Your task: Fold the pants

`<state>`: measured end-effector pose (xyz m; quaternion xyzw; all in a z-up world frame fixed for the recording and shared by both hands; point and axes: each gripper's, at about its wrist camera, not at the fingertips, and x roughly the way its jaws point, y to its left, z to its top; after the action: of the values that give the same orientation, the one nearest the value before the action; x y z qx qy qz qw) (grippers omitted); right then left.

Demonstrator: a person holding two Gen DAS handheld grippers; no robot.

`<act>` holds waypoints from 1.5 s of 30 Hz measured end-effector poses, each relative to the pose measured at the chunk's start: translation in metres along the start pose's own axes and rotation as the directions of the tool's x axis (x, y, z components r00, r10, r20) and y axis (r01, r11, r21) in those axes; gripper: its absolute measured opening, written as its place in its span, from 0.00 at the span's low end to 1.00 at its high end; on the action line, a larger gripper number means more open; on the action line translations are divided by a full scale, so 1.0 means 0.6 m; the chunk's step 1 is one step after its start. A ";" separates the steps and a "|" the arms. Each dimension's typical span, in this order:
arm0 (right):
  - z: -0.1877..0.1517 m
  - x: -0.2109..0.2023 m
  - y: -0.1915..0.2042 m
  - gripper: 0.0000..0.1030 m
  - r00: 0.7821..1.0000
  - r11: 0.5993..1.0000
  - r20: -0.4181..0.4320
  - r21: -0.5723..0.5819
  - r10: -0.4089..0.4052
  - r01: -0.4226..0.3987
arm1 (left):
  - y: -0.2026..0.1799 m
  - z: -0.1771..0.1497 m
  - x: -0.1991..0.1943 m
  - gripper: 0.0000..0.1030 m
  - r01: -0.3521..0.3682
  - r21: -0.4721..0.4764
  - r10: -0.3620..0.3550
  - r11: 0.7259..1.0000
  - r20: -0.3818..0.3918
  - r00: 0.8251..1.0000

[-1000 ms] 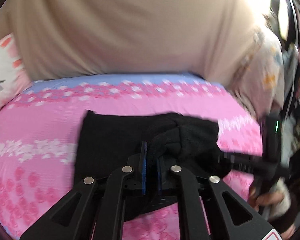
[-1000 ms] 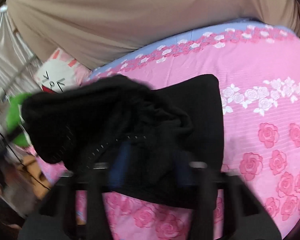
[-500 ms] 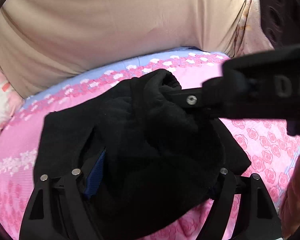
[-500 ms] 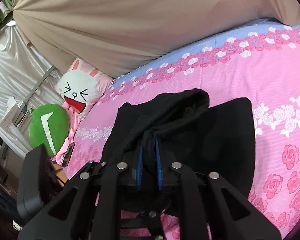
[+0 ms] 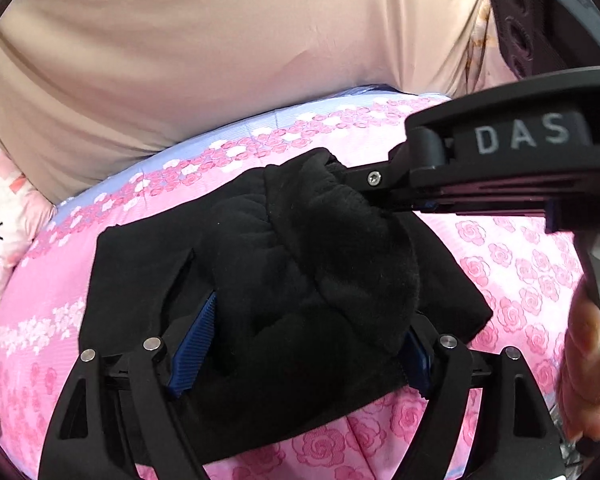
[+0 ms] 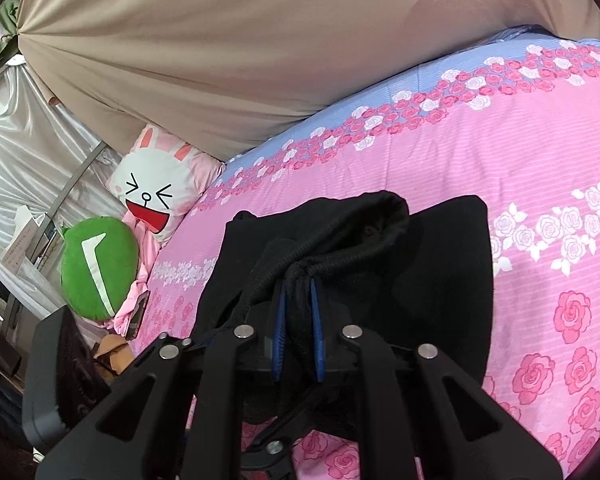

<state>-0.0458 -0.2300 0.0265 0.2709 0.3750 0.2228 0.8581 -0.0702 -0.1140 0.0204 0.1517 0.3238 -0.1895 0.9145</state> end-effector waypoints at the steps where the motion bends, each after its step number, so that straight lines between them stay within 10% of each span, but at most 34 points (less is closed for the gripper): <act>1: 0.001 -0.003 -0.003 0.11 1.000 1.000 0.002 0.004 0.009 -0.009 | 0.004 -0.001 -0.004 0.75 0.016 -0.011 -0.016 1.000 -0.005 1.000; 6: 0.003 -0.010 -0.006 0.11 1.000 1.000 0.008 0.003 0.023 -0.023 | 0.025 -0.008 -0.022 0.75 0.144 -0.070 -0.145 0.987 -0.009 0.989; 17: -0.002 -0.007 -0.008 0.11 0.995 0.995 -0.008 0.022 0.097 -0.096 | -0.026 0.020 0.033 0.85 0.016 -0.059 -0.015 0.998 0.020 1.000; 21: -0.010 -0.015 -0.032 0.11 0.993 0.991 0.004 0.067 0.114 -0.114 | -0.008 0.035 0.055 0.21 -0.003 -0.073 0.004 0.997 0.010 1.000; 22: -0.012 -0.025 -0.037 0.13 0.993 0.991 0.021 0.071 0.115 -0.116 | 0.009 0.039 0.056 0.21 0.051 -0.106 -0.050 0.993 0.008 0.999; 27: -0.036 -0.093 -0.018 0.58 0.970 0.980 0.166 -0.055 -0.179 0.191 | 0.154 0.054 -0.046 0.18 0.207 -0.302 -0.170 0.931 0.145 0.975; 36: -0.141 0.032 0.116 0.74 0.921 0.768 0.125 -0.517 -0.368 0.377 | 0.328 0.028 -0.223 0.18 0.105 -0.434 0.025 0.895 0.283 0.959; 39: -0.154 0.083 0.118 0.70 0.911 0.723 0.090 -0.579 -0.402 0.376 | 0.342 0.015 -0.230 0.18 0.086 -0.457 0.053 0.885 0.282 0.958; 45: -0.125 0.080 0.067 0.05 0.911 0.782 0.023 -0.505 -0.412 0.366 | 0.354 -0.001 -0.240 0.18 0.080 -0.454 0.062 0.887 0.289 0.955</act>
<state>-0.0803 -0.1491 -0.0160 -0.0531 0.3897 0.1416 0.9084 -0.0795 0.1096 0.1465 -0.1013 0.2200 -0.1321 0.9612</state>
